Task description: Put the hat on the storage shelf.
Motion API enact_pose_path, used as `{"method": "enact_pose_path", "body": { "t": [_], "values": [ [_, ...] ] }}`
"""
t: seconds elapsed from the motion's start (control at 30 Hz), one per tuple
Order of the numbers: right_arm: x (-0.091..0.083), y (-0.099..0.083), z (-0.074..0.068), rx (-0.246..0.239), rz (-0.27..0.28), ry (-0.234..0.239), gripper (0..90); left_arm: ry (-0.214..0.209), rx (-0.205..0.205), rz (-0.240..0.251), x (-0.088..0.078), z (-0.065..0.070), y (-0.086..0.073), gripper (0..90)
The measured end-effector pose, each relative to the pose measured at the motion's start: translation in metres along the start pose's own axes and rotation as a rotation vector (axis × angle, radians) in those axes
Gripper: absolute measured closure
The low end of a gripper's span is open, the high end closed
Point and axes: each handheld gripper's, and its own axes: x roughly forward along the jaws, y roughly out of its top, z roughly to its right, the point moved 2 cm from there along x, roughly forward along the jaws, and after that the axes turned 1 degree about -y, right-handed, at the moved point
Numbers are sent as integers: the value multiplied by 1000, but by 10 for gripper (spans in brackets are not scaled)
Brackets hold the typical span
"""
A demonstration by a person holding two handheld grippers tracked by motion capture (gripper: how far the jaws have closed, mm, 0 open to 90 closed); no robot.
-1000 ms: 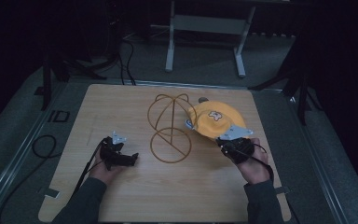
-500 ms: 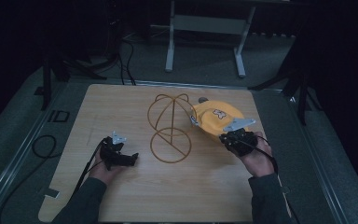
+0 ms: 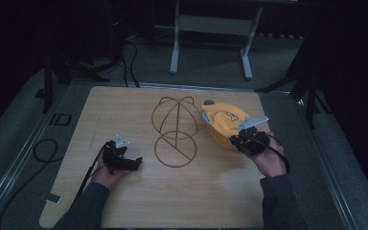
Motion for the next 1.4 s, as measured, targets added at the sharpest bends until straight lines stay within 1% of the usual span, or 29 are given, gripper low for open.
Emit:
{"method": "enact_pose_path", "body": {
  "t": [0.3, 0.53, 0.63, 0.73, 0.97, 1.13, 1.4],
  "values": [
    [-1, 6, 9, 1, -15, 3, 847, 0, 0, 0, 0, 0, 0, 1],
    [-1, 12, 13, 5, -32, 2, 846, 1, -1, 2, 0, 0, 0, 1],
    [-2, 13, 14, 3, -32, 0, 846, 1, -1, 2, 0, 0, 0, 1],
    [-4, 16, 16, -10, -36, -5, 846, 0, -1, 2, 0, 0, 0, 1],
    [-8, 16, 18, -7, -34, -5, 845, 1, 0, 2, 0, 0, 0, 1],
    [-6, 14, 20, -5, -67, 8, 802, 1, -1, 2, 0, 0, 0, 1],
    [-3, 17, 24, -3, -81, 15, 772, 1, -1, 3, 0, 0, 0, 1]
  ]
}}
